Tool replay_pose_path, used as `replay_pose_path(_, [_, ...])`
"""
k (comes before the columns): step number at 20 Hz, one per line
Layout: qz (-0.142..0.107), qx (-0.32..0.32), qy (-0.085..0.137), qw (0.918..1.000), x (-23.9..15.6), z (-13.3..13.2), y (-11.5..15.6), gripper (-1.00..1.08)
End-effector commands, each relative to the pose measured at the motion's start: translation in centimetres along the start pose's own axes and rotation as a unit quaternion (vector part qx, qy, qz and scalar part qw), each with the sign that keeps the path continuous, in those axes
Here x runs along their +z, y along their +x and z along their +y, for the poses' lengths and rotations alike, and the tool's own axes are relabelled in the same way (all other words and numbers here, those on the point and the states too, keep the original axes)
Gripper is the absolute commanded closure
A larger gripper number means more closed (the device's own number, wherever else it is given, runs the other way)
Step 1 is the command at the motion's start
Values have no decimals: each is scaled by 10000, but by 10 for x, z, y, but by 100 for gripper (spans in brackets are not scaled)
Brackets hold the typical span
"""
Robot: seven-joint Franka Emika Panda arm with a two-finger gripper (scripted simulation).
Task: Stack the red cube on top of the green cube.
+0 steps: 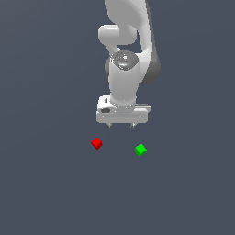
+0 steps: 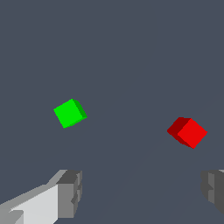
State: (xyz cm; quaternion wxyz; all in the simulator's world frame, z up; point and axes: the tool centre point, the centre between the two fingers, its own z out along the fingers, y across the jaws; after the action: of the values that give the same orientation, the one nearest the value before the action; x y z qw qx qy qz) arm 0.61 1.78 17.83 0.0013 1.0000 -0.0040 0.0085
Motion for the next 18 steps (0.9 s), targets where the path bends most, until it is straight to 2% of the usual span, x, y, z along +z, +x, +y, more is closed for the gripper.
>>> replay_pose_path(1, [0,0,0,10000,0,0,0,-92])
replay_pose_path(7, [-4,188,-3,9998,6,6,3,-92])
replay_pose_path(12, [-14,644,-10,9979,20,22,9,-92])
replay_pose_path(15, [-23,1058,-15,9944,32,37,13,-92])
replay_pose_path(18, [-35,1586,-20,9873,49,56,16,-92])
